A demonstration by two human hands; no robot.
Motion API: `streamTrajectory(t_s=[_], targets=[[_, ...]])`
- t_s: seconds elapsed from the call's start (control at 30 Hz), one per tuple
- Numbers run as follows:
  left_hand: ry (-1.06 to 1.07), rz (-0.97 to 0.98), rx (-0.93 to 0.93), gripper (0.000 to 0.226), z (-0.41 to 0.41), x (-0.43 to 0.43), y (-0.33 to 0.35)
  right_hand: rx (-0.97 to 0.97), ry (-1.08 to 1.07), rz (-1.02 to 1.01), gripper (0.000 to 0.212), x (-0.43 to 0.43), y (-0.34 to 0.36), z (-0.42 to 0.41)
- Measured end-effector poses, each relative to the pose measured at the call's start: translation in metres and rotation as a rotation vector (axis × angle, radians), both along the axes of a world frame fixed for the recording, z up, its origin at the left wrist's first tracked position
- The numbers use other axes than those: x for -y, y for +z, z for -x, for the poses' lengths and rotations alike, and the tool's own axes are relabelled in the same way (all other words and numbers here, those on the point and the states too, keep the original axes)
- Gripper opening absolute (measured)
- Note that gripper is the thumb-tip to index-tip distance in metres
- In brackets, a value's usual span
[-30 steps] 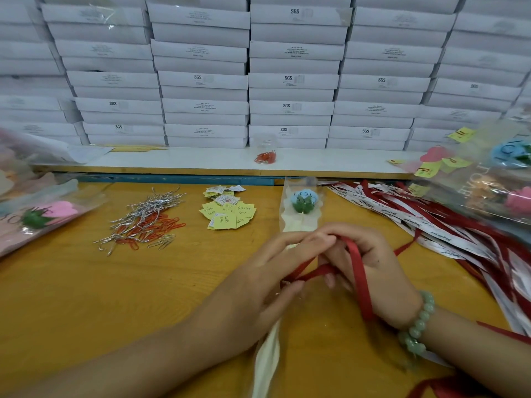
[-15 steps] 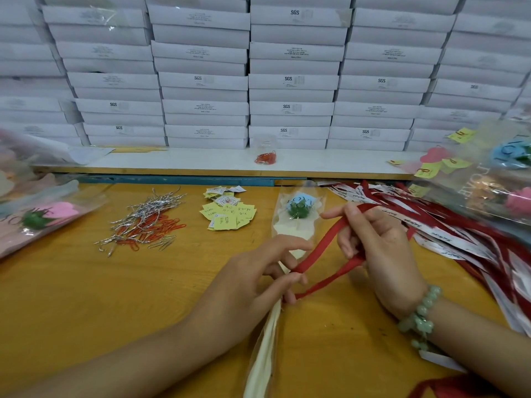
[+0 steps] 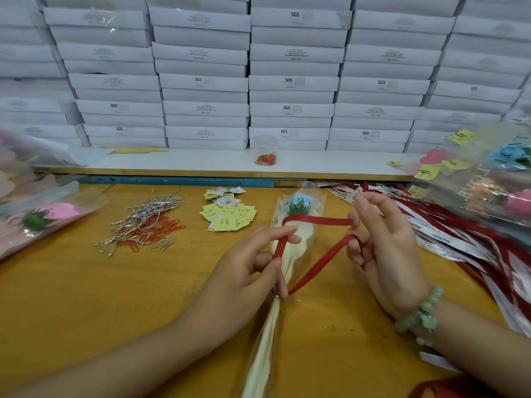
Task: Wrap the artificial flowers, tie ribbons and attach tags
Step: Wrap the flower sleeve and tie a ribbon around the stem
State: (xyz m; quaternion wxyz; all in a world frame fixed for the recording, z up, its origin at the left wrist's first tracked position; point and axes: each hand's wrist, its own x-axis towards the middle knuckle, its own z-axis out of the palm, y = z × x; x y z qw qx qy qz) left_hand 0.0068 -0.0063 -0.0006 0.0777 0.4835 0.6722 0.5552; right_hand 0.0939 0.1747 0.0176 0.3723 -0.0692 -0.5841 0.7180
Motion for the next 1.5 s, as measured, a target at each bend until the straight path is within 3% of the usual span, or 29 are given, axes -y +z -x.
streamTrajectory(t_s=[0.2,0.33,0.43,0.57,0.77,0.87,1.0,1.1,1.2,1.3,1.5], targets=[[-0.038,0.001,0.021,0.040,0.000,0.003,0.001,-0.173,0.035,-0.213,0.048,0.006,0.013,-0.005],[-0.061,0.013,0.010,0.035,-0.002,0.003,0.002,-0.248,0.125,-0.341,0.028,0.012,0.019,-0.009],[-0.069,0.003,0.009,0.030,-0.002,0.003,0.002,-0.258,0.232,-0.442,0.029,0.016,0.020,-0.010],[-0.069,-0.032,0.022,0.016,0.001,0.002,0.000,-0.127,0.295,-0.556,0.031,0.015,0.015,-0.009],[-0.078,-0.076,0.057,0.024,0.002,0.001,-0.002,0.289,0.192,-0.854,0.028,0.002,0.000,0.000],[-0.072,-0.098,0.047,0.025,0.002,0.001,-0.002,0.363,0.221,-0.977,0.021,0.002,-0.003,0.001],[-0.068,-0.141,0.074,0.021,0.003,0.000,-0.002,0.307,0.165,-0.944,0.007,0.003,-0.001,-0.001],[-0.041,-0.169,0.099,0.017,0.003,-0.001,-0.001,0.240,0.121,-0.875,0.014,0.002,0.001,-0.001],[0.008,-0.195,0.110,0.023,0.008,0.000,-0.002,0.245,0.237,-0.756,0.015,0.005,0.002,-0.002],[0.068,-0.187,0.005,0.027,0.010,-0.002,-0.001,0.295,0.365,-0.670,0.014,0.009,-0.004,-0.001],[0.010,-0.172,-0.030,0.021,0.006,-0.001,0.000,0.334,0.407,-0.581,0.031,0.014,-0.014,0.000]])
